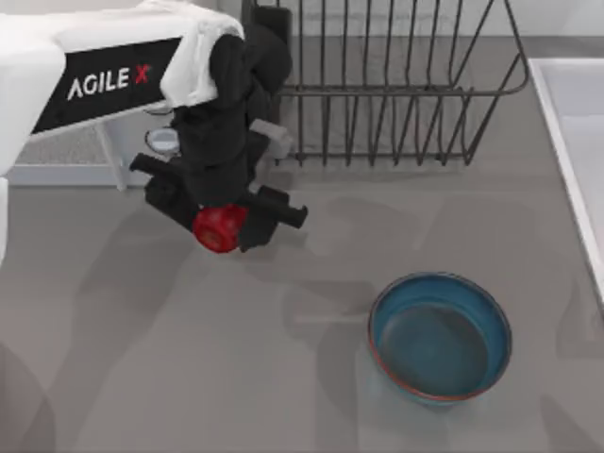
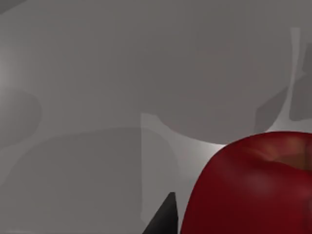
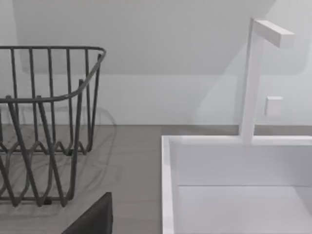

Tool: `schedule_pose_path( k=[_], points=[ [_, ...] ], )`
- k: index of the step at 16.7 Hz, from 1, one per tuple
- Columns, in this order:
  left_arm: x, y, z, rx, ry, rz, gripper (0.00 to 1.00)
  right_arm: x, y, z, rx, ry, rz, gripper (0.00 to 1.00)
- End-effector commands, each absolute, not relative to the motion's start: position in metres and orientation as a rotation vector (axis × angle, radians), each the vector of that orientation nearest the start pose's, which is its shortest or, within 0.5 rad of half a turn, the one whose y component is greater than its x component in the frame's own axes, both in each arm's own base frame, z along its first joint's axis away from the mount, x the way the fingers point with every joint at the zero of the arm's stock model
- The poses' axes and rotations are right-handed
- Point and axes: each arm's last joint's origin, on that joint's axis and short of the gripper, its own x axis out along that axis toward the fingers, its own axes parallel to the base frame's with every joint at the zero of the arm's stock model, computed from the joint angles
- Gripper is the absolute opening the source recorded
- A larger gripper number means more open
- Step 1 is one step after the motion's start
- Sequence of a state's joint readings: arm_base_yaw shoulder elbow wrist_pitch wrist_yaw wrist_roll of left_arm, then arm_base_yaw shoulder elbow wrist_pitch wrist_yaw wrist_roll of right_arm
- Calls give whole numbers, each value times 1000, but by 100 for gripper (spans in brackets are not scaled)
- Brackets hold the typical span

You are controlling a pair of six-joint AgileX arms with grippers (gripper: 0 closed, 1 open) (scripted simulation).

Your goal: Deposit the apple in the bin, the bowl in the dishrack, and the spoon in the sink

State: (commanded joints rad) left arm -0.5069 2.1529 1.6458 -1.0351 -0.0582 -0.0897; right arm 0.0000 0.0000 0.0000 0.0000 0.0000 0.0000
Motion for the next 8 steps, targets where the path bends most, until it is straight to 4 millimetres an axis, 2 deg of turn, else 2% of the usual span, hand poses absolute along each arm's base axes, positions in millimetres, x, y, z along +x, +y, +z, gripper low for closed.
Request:
schedule_pose_path(
  k=[5,8],
  points=[
    [365,-195,209,355,1502,-277,0,106,-1,160,0,0,0,100],
    [364,-194,215,353,1498,-277,0,106,-1,160,0,0,0,100]
  ],
)
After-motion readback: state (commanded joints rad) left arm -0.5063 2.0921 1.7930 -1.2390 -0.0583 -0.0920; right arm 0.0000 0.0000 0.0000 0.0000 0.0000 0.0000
